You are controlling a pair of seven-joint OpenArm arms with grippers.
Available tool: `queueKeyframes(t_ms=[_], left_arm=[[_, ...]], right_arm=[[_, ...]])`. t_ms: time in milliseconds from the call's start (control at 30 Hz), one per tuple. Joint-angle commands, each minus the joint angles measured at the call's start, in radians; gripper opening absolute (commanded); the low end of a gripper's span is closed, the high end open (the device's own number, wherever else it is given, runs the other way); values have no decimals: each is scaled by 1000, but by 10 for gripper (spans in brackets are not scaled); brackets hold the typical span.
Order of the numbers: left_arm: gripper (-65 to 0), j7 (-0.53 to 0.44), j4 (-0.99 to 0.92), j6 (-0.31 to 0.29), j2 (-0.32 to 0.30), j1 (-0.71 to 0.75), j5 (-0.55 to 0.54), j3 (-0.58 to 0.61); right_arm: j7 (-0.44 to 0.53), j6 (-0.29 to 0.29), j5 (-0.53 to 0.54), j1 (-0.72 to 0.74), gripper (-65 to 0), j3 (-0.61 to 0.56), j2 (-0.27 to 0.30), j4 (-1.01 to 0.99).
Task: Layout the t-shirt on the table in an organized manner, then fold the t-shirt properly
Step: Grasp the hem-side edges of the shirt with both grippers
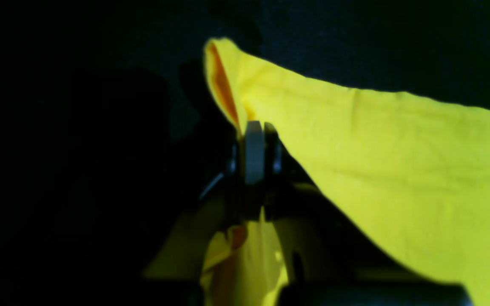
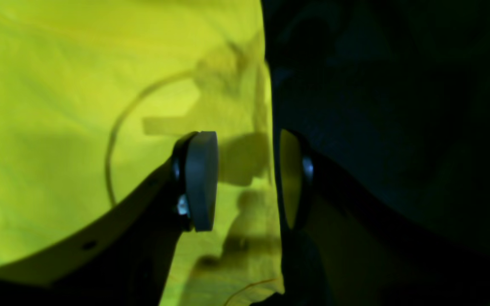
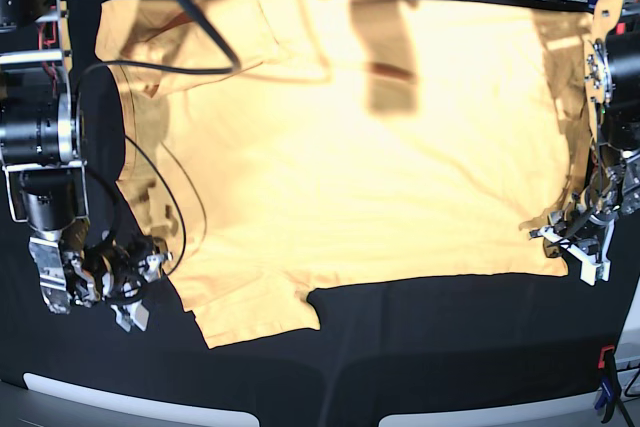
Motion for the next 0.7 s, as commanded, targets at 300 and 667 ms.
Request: queueKeyframes(t_ms=[300,667], left_arm=[[-650,-13,14,-4,-11,-30,-8,-1],[-650,-24,14,-4,-11,-30,-13,-1]], right_arm=[[70,5,3,36,-413,3,8,-59],[189,146,14,-25,-618,3,-6,-58]])
